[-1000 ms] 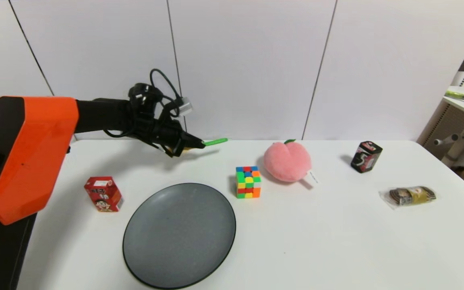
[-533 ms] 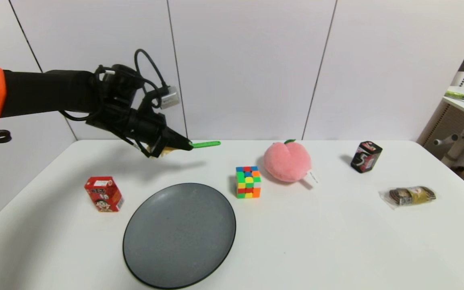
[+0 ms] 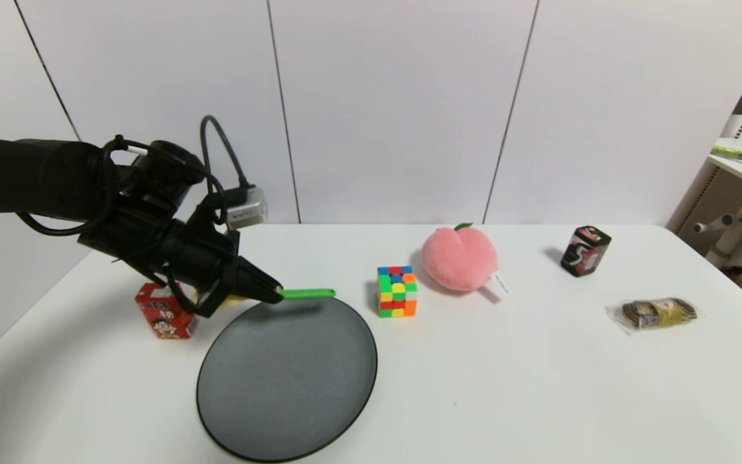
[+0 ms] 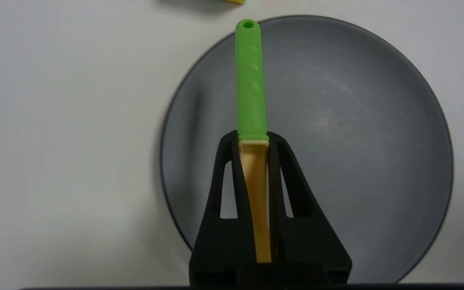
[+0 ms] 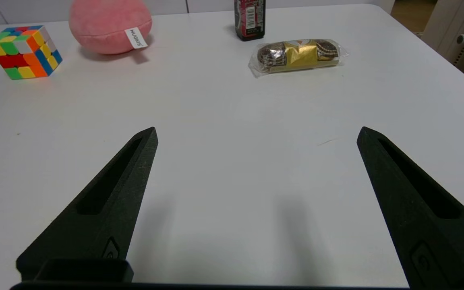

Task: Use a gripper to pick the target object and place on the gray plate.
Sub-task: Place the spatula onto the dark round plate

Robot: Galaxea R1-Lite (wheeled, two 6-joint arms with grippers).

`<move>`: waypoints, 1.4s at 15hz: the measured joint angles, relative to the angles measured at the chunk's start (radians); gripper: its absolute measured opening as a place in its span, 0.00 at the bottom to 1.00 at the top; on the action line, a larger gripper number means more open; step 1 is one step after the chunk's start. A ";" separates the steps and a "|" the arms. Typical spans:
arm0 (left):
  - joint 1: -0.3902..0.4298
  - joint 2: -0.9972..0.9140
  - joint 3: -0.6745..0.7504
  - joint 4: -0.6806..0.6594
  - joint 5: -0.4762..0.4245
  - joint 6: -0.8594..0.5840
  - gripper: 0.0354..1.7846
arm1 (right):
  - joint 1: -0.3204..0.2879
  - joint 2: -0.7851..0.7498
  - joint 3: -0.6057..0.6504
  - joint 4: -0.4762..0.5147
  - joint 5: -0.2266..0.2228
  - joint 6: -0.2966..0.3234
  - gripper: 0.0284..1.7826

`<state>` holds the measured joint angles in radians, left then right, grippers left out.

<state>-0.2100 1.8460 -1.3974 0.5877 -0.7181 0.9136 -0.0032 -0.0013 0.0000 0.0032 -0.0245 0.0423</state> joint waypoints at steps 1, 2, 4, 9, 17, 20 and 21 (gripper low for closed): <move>-0.006 -0.013 0.035 -0.003 0.003 0.006 0.07 | 0.000 0.000 0.000 0.000 0.000 0.000 0.96; -0.012 -0.023 0.065 -0.006 0.006 0.018 0.07 | 0.000 0.000 0.000 0.000 0.000 0.000 0.96; -0.027 -0.032 0.099 -0.007 0.008 0.027 0.07 | 0.000 0.000 0.000 0.000 0.000 0.000 0.96; -0.075 -0.001 0.116 -0.050 0.007 0.024 0.07 | 0.000 0.000 0.000 0.000 0.000 0.000 0.96; -0.094 0.049 0.120 -0.109 -0.014 0.017 0.07 | 0.000 0.000 0.000 0.000 0.000 0.000 0.96; -0.094 0.052 0.121 -0.109 -0.019 0.017 0.07 | 0.000 0.000 0.000 -0.001 0.000 0.000 0.96; -0.094 0.053 0.123 -0.109 -0.020 0.017 0.07 | 0.000 0.000 0.000 0.000 0.000 0.000 0.96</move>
<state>-0.3038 1.8987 -1.2743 0.4789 -0.7379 0.9302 -0.0032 -0.0013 0.0000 0.0028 -0.0245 0.0423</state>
